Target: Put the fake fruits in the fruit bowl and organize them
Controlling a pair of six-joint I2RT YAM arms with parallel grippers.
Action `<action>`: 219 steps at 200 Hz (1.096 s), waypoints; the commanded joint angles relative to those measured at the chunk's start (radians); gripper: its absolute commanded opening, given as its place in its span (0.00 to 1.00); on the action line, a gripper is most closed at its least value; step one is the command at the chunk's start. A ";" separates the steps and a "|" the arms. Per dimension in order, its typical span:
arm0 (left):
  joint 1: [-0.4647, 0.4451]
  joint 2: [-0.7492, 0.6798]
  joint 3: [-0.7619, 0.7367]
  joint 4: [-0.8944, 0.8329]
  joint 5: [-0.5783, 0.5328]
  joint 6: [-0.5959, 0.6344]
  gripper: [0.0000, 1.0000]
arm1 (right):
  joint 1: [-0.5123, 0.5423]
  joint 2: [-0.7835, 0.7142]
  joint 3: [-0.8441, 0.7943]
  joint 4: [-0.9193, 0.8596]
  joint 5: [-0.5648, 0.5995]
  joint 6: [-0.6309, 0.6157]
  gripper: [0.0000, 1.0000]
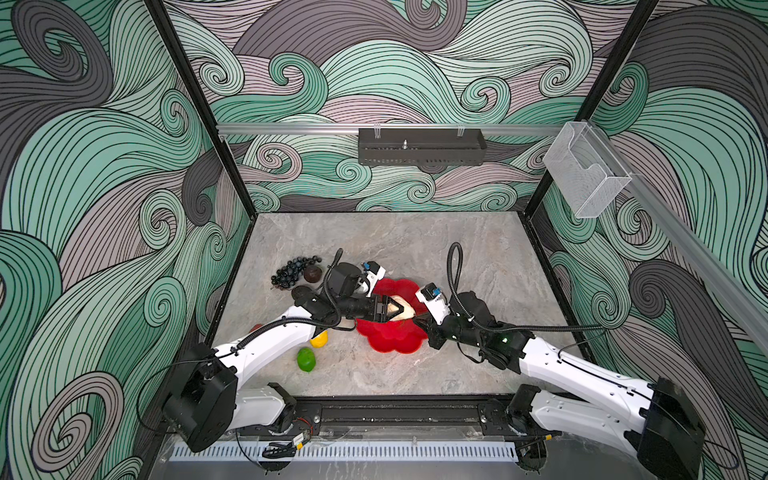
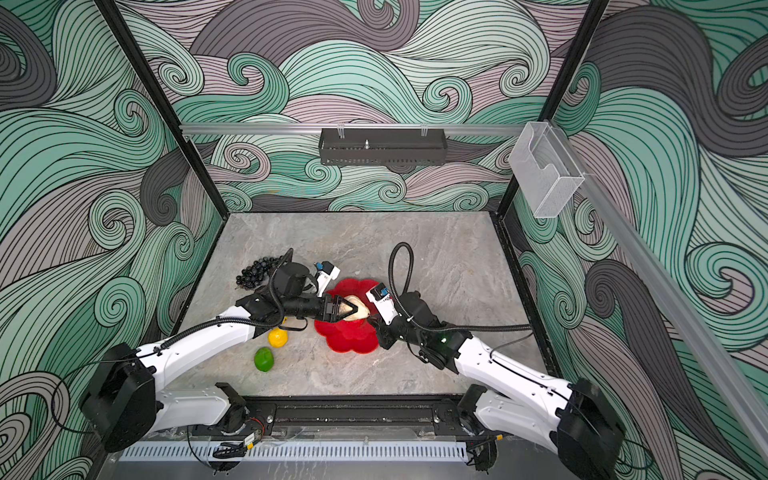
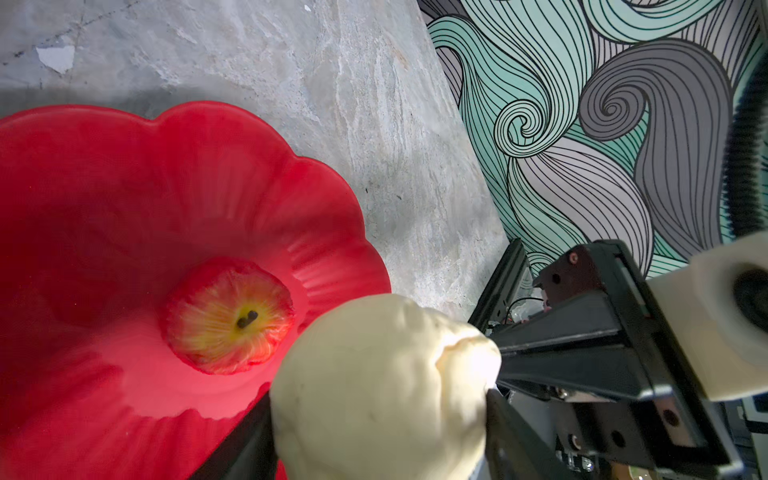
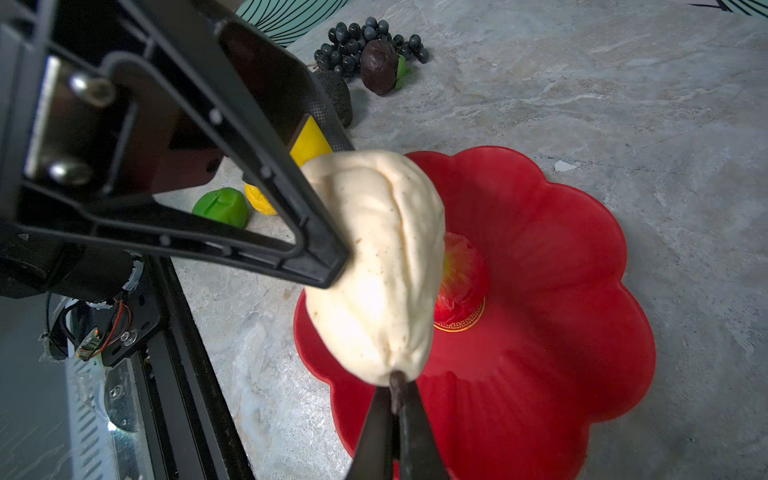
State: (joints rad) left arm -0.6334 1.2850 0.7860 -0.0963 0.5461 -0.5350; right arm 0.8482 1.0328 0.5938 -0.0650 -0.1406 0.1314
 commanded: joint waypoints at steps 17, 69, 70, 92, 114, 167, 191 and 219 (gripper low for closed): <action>-0.011 0.008 0.047 0.034 0.065 -0.010 0.57 | 0.007 0.013 0.017 0.070 0.007 0.007 0.00; -0.011 -0.014 0.043 -0.001 -0.009 0.010 0.48 | 0.007 0.002 0.016 0.065 0.023 0.013 0.03; -0.011 -0.014 0.043 -0.001 -0.010 0.010 0.48 | 0.008 0.002 0.016 0.065 0.023 0.013 0.03; -0.011 -0.008 0.039 -0.005 -0.028 0.011 0.44 | 0.006 -0.004 0.015 0.070 0.029 0.016 0.08; -0.011 -0.003 0.035 -0.004 -0.039 0.010 0.40 | 0.006 -0.001 0.014 0.079 0.042 0.016 0.11; -0.009 -0.013 0.030 -0.037 -0.121 -0.002 0.37 | 0.005 0.008 0.015 0.074 0.054 0.016 0.21; 0.000 -0.022 0.023 -0.042 -0.148 -0.028 0.36 | -0.007 -0.029 -0.004 0.090 0.031 0.020 0.42; 0.043 -0.031 -0.021 0.045 -0.082 -0.126 0.37 | -0.078 -0.091 -0.042 0.150 -0.074 0.095 0.60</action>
State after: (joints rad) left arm -0.6224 1.2846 0.7845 -0.1108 0.4362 -0.5755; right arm 0.8268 0.9977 0.5808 0.0124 -0.1326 0.1627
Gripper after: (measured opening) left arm 0.604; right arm 0.568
